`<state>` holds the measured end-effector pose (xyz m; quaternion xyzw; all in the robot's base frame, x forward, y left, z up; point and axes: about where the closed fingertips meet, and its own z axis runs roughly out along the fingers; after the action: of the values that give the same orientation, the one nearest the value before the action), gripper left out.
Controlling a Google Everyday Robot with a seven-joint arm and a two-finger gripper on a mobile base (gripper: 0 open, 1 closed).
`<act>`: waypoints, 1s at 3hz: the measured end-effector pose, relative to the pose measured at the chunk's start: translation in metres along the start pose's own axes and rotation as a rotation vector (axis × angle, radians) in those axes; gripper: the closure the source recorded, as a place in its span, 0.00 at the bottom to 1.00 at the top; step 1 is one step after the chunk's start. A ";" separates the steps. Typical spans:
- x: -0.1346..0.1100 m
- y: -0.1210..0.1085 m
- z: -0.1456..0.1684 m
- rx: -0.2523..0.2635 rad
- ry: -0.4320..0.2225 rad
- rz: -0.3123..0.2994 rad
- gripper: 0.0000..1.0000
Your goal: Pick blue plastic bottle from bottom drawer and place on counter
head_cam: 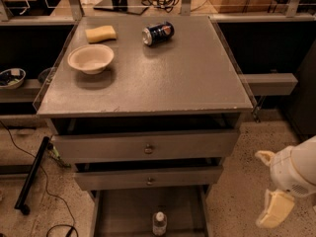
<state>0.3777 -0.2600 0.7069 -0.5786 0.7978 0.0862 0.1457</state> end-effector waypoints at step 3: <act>0.007 0.009 0.039 -0.059 0.011 0.025 0.00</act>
Offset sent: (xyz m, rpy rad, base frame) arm -0.0034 0.0074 -0.0258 0.0046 0.0372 -0.0009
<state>0.3726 -0.2520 0.6674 -0.5731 0.8029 0.1083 0.1231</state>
